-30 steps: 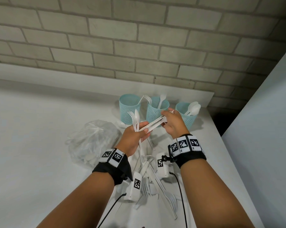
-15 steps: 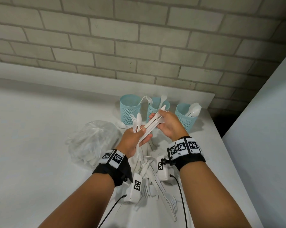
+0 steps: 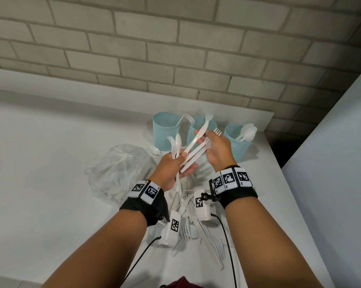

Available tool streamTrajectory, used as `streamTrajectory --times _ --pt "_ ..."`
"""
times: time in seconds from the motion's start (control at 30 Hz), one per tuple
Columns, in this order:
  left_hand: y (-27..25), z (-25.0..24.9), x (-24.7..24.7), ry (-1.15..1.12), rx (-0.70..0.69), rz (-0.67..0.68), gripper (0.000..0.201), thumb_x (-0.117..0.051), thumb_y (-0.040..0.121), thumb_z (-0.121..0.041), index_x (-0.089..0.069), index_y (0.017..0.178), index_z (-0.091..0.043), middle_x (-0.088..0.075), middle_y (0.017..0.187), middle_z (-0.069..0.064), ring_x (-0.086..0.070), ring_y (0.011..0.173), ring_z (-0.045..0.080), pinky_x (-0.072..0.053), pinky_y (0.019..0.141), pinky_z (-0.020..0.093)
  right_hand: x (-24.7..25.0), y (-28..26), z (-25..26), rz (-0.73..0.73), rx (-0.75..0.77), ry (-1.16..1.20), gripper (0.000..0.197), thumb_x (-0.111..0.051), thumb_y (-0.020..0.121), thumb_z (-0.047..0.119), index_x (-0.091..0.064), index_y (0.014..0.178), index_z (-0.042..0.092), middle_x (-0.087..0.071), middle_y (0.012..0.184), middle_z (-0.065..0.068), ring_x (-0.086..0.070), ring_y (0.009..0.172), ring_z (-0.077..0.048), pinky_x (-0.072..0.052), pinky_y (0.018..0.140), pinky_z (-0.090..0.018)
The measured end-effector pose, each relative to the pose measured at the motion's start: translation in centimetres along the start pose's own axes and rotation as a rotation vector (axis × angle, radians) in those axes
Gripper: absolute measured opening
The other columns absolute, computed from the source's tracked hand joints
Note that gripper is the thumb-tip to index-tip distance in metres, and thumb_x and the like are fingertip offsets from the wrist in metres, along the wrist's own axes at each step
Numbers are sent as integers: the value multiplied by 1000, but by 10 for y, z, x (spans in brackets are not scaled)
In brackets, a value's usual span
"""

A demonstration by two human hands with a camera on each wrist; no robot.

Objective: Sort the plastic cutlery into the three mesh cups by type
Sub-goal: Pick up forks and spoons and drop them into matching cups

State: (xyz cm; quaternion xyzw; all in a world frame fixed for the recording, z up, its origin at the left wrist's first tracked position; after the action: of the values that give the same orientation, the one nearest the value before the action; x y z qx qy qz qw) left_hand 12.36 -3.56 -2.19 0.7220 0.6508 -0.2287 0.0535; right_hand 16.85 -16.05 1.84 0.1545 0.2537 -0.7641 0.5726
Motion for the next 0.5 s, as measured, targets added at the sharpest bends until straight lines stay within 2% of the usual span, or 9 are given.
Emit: streamTrajectory --times 0.07,0.1,0.17,0.27,0.4,0.43,0.5 --pt "-3 -3 -2 76 -22 -21 16 -43 100 -14 -57 107 -16 -67 86 5 -61 52 6 -46 47 14 -3 -4 -1 16 -4 -42 10 -46 91 -7 -53 98 -5 -64 83 -18 -64 67 -20 -54 51 -24" --pt "-3 -3 -2 113 -39 -31 17 -42 100 -14 -56 109 -16 -65 84 5 -54 48 4 -39 43 12 -4 -5 -1 18 -8 -68 9 -45 91 -7 -54 92 -5 -63 83 -18 -61 69 -21 -55 56 -27" --pt "-3 -5 -3 167 -75 -47 18 -42 99 -13 -55 111 -16 -64 81 4 -45 45 3 -33 41 12 -3 -3 -2 -7 -19 -115 11 -43 92 -5 -53 90 -3 -60 79 -16 -59 69 -23 -51 65 -33" --pt "-4 -7 -4 199 -108 -83 17 -43 99 -12 -55 112 -14 -65 79 3 -44 47 6 -34 41 12 -3 0 -8 -41 -69 -212 11 -42 95 3 -51 100 -1 -53 75 -12 -55 68 -22 -50 72 -40" --pt "-4 -7 -3 225 -126 -125 17 -44 98 -13 -54 111 -15 -65 77 1 -43 53 10 -34 39 11 -3 -2 -12 -21 -103 -166 13 -42 97 4 -53 91 1 -52 70 -10 -60 71 -22 -49 89 -45" --pt "-5 -7 -4 219 -124 -118 15 -44 98 -14 -55 109 -16 -65 77 0 -44 53 10 -34 40 11 -3 -3 -10 -21 -90 -155 13 -43 96 3 -53 89 1 -53 68 -10 -62 72 -22 -51 88 -45" --pt "-6 -8 -6 197 -114 -100 13 -45 98 -15 -56 100 -21 -67 77 -1 -49 54 9 -38 44 13 0 -3 -7 -43 -73 -130 10 -44 96 2 -54 97 -2 -56 68 -10 -63 71 -23 -56 75 -40"
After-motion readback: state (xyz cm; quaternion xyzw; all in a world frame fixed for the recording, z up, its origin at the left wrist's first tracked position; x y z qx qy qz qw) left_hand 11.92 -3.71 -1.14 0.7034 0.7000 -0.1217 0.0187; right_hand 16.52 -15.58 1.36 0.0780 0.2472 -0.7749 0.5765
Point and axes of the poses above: each hand's wrist, its own y-axis towards the middle knuckle, its own x-axis out of the back of the hand, z = x × y, the point moved 6 cm from there along y, towards the middle knuckle
